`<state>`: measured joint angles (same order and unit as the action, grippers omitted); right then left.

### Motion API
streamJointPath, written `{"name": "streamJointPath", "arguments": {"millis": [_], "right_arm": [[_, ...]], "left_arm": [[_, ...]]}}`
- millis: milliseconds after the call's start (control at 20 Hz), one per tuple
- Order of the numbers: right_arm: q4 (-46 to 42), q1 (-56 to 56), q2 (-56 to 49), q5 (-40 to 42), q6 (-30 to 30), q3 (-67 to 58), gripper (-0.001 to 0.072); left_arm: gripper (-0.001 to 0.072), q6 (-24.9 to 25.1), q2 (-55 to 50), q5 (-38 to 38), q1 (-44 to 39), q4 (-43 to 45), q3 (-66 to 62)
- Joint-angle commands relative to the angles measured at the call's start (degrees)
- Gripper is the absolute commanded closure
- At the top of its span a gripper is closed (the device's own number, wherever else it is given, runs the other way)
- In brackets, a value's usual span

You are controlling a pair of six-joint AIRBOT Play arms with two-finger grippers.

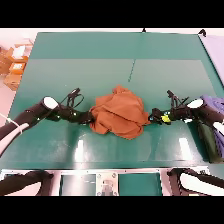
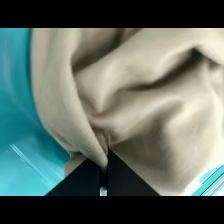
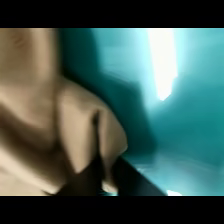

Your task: Fold the shirts.

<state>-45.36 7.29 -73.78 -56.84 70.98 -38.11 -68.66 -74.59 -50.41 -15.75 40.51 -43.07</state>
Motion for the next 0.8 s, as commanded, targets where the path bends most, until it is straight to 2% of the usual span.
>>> {"name": "streamJointPath", "arguments": {"millis": [0,150,300,400,550,650,750], "right_arm": [[10.5,0.1,-1.5,-1.3,-9.7,-2.7,0.0698],[10.2,2.3,0.4,-5.8,-8.5,-14.1,0.0699],[10.2,7.5,5.1,-10.7,-4.1,-33.6,0.0699],[10.2,10.6,7.5,-14.3,-1.1,-47.9,0.0699],[10.2,13.0,10.7,-17.5,0.5,-65.2,0.0699],[10.2,14.0,13.9,-17.8,0.6,-71.8,0.0699],[8.2,14.0,17.6,-17.8,0.6,-73.0,0.0699]], "left_arm": [[0.0684,-2.8,0.1,-6.4,0.7,9.0,-9.0],[0.0684,-8.3,0.3,-18.0,3.0,20.8,-26.4],[0.0684,-12.0,2.7,-25.7,3.7,32.9,-48.1],[0.0684,-12.1,3.7,-29.9,3.7,35.8,-62.9],[0.0684,-11.8,4.3,-35.0,3.7,34.9,-81.4],[0.0684,-10.5,8.4,-33.8,3.7,35.3,-82.1],[0.0683,-9.9,12.4,-33.9,3.7,36.5,-79.0]]}}
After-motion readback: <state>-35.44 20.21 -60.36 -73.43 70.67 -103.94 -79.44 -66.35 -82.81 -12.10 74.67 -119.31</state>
